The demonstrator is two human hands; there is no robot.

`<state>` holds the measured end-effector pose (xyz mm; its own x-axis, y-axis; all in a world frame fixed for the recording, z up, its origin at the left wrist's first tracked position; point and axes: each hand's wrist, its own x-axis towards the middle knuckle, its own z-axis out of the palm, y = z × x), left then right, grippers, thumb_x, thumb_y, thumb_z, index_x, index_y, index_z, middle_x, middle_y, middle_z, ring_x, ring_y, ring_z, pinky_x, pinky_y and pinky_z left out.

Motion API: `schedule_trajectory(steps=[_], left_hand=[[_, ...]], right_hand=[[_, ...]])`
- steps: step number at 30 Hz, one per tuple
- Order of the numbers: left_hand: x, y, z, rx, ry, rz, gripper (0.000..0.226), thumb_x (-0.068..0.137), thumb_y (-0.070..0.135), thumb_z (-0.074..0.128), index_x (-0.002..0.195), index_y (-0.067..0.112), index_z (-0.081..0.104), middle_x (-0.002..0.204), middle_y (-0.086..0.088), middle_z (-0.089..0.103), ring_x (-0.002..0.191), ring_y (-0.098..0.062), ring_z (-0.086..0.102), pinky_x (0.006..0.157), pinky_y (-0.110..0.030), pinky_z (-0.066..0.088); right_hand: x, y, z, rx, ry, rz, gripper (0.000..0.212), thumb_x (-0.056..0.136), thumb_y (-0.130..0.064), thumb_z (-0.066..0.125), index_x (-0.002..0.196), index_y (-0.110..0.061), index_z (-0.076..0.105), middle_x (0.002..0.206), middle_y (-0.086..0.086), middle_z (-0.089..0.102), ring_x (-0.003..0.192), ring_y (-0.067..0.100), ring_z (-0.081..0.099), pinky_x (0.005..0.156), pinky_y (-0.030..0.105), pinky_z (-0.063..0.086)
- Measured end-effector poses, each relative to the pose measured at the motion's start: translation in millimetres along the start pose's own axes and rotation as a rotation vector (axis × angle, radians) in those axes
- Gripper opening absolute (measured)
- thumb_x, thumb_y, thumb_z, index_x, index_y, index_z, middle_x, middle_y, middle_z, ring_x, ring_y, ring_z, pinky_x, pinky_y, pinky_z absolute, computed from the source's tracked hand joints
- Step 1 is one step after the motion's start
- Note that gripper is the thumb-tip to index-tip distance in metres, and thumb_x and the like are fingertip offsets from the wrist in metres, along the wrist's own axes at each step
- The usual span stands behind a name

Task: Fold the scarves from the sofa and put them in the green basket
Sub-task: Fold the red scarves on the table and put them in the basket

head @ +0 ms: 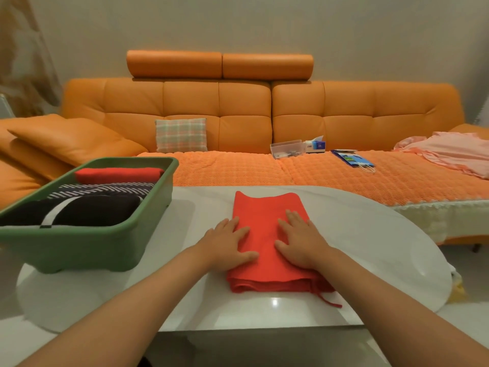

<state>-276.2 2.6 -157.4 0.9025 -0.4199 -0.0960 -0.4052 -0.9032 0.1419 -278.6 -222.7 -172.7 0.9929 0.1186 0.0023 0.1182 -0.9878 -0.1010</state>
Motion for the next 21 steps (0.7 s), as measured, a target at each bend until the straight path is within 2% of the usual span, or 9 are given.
schedule_trajectory(steps=[3, 5, 8, 11, 14, 16, 17, 19, 21], left_hand=[[-13, 4, -5, -0.038, 0.066, -0.021, 0.07, 0.09, 0.069, 0.046, 0.149, 0.032, 0.036, 0.155, -0.003, 0.024, 0.138, -0.025, 0.033, 0.112, -0.041, 0.033], [-18, 6, -6, -0.186, 0.121, -0.073, 0.052, 0.096, 0.055, 0.049, 0.14, 0.027, 0.047, 0.14, -0.003, 0.034, 0.113, -0.022, 0.053, 0.099, -0.036, 0.044], [-24, 9, -7, -0.422, 0.147, -0.033, 0.032, 0.096, 0.021, 0.055, 0.127, 0.03, 0.056, 0.125, -0.002, 0.046, 0.081, -0.012, 0.056, 0.079, -0.024, 0.045], [-29, 11, -9, -0.575, 0.184, -0.01, 0.04, 0.089, 0.002, 0.051, 0.107, 0.036, 0.064, 0.114, 0.002, 0.054, 0.078, -0.01, 0.057, 0.071, -0.022, 0.046], [-32, 15, -11, -0.613, 0.187, -0.094, 0.029, 0.09, 0.007, 0.047, 0.104, 0.029, 0.061, 0.112, -0.002, 0.058, 0.081, -0.016, 0.06, 0.062, -0.022, 0.045], [-36, 18, -7, -0.57, 0.098, -0.182, 0.017, 0.095, 0.024, 0.048, 0.11, 0.023, 0.055, 0.103, -0.004, 0.062, 0.077, -0.017, 0.062, 0.058, -0.024, 0.045], [-38, 20, -4, -0.545, 0.054, -0.2, 0.021, 0.096, 0.031, 0.05, 0.115, 0.022, 0.053, 0.097, -0.001, 0.062, 0.074, -0.015, 0.061, 0.059, -0.025, 0.045], [-38, 23, -3, -0.516, 0.041, -0.157, 0.029, 0.095, 0.026, 0.052, 0.123, 0.023, 0.047, 0.086, 0.002, 0.058, 0.069, -0.012, 0.057, 0.06, -0.025, 0.044], [-38, 23, -6, -0.609, 0.037, -0.144, 0.032, 0.092, 0.017, 0.05, 0.122, 0.027, 0.045, 0.079, -0.002, 0.058, 0.062, -0.014, 0.056, 0.057, -0.024, 0.043]], right_hand=[[-17, 6, -4, 0.039, -0.078, -0.165, 0.069, 0.1, -0.055, 0.04, 0.159, -0.031, 0.014, 0.168, 0.002, -0.001, 0.154, 0.017, -0.002, 0.124, 0.038, 0.001], [-28, 11, -1, 0.03, -0.114, -0.181, 0.067, 0.101, -0.057, 0.036, 0.159, -0.034, 0.012, 0.168, 0.0, -0.001, 0.154, 0.015, -0.003, 0.124, 0.036, -0.001], [-37, 18, -2, 0.063, -0.089, -0.154, 0.065, 0.101, -0.057, 0.036, 0.159, -0.034, 0.015, 0.168, 0.0, 0.002, 0.154, 0.015, -0.002, 0.124, 0.035, 0.0], [-42, 23, -7, 0.076, -0.062, -0.161, 0.064, 0.1, -0.055, 0.041, 0.158, -0.034, 0.022, 0.167, -0.001, 0.006, 0.154, 0.015, 0.003, 0.124, 0.034, 0.004], [-48, 31, -11, 0.066, -0.06, -0.171, 0.065, 0.098, -0.056, 0.044, 0.157, -0.036, 0.024, 0.167, -0.001, 0.008, 0.154, 0.015, 0.005, 0.124, 0.035, 0.008], [-51, 34, -11, 0.037, -0.065, -0.189, 0.064, 0.098, -0.057, 0.044, 0.156, -0.037, 0.025, 0.167, -0.001, 0.008, 0.154, 0.016, 0.006, 0.124, 0.036, 0.008], [-53, 34, -9, 0.028, -0.068, -0.194, 0.064, 0.098, -0.058, 0.043, 0.156, -0.038, 0.024, 0.167, -0.001, 0.008, 0.154, 0.016, 0.005, 0.124, 0.037, 0.008], [-53, 34, -6, 0.022, -0.081, -0.192, 0.063, 0.099, -0.059, 0.04, 0.156, -0.039, 0.024, 0.167, -0.002, 0.007, 0.154, 0.015, 0.003, 0.124, 0.038, 0.006], [-53, 35, -4, 0.018, -0.096, -0.187, 0.062, 0.099, -0.06, 0.037, 0.156, -0.04, 0.023, 0.167, -0.002, 0.007, 0.154, 0.015, 0.002, 0.124, 0.038, 0.004]])
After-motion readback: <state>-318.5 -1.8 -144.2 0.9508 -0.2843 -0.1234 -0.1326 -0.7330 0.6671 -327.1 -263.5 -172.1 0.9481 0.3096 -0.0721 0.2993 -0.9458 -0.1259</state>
